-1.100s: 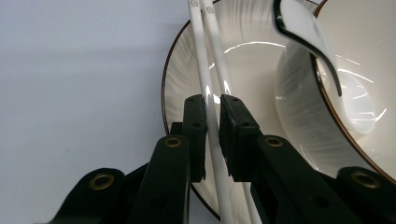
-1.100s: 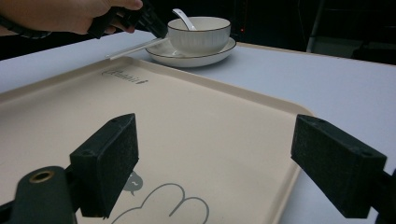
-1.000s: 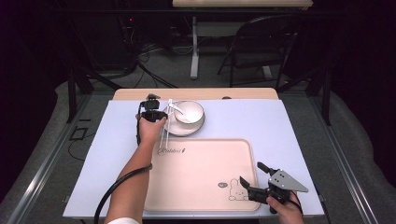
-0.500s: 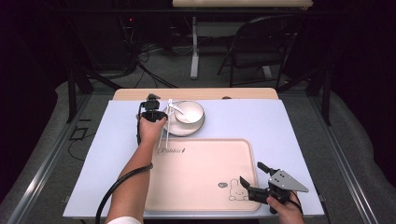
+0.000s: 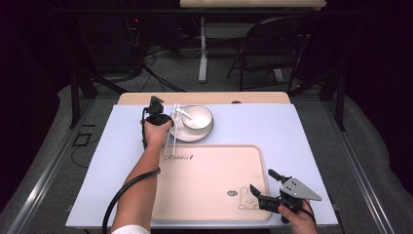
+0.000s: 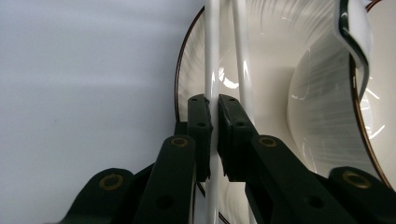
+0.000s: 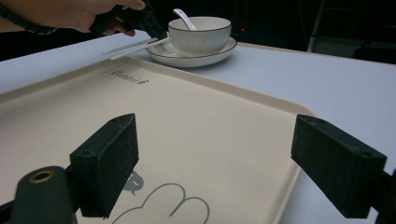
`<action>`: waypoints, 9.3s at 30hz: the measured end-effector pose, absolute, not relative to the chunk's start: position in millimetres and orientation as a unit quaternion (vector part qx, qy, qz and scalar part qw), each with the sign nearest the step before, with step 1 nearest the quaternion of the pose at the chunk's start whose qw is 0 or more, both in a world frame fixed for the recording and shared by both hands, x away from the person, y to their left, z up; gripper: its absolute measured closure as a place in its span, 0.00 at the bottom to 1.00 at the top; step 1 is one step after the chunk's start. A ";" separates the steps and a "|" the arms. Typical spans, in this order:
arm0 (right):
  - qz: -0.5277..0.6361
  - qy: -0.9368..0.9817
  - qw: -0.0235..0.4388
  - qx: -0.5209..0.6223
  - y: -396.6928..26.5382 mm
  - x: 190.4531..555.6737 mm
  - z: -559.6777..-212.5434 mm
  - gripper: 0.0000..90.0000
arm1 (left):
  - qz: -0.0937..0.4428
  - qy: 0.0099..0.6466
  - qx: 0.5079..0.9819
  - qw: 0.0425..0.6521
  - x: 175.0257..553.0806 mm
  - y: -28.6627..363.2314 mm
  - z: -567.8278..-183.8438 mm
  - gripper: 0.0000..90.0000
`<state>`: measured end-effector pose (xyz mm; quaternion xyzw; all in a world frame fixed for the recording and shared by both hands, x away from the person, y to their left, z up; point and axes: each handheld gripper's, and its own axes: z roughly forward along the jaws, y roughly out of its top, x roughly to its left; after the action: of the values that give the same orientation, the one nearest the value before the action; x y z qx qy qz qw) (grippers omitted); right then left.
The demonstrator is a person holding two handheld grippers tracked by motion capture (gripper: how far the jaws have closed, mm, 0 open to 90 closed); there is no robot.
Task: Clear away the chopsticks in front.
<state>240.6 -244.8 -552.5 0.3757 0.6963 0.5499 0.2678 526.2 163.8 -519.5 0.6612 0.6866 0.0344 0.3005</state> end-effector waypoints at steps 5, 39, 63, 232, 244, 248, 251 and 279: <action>0.550 0.696 0.268 0.376 -244.7 240.8 -552.5 0.16 | 0.034 0.687 0.656 0.310 524.2 168.4 -516.4 0.94; 0.548 0.699 0.267 0.374 -242.1 241.8 -552.6 0.16 | 0.048 0.669 0.654 0.350 452.7 202.4 -485.4 0.94; 0.549 0.700 0.265 0.372 -240.4 244.4 -552.5 0.16 | 0.076 0.652 0.655 0.374 362.5 197.8 -515.6 0.94; 0.552 0.698 0.252 0.380 -241.3 245.7 -552.5 0.16 | 0.106 0.637 0.705 0.292 492.3 160.9 -464.6 0.68; 0.554 0.698 0.250 0.379 -241.8 245.9 -552.1 0.16 | 0.084 0.640 0.709 0.285 500.6 147.3 -483.6 0.72; 0.554 0.698 0.248 0.380 -242.0 246.1 -552.3 0.16 | 0.085 0.638 0.711 0.282 502.8 141.2 -489.7 0.73; 0.555 0.697 0.248 0.380 -241.9 245.9 -552.1 0.16 | 0.085 0.638 0.713 0.279 503.4 137.7 -494.1 0.74; 0.558 0.696 0.246 0.379 -242.4 245.3 -551.6 0.16 | 0.058 0.667 0.700 0.249 516.2 132.0 -513.7 0.89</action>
<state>245.3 -242.4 -551.6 0.3790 0.6960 0.5582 0.2456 516.2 132.0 -513.7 0.6995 0.6673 0.0580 0.2489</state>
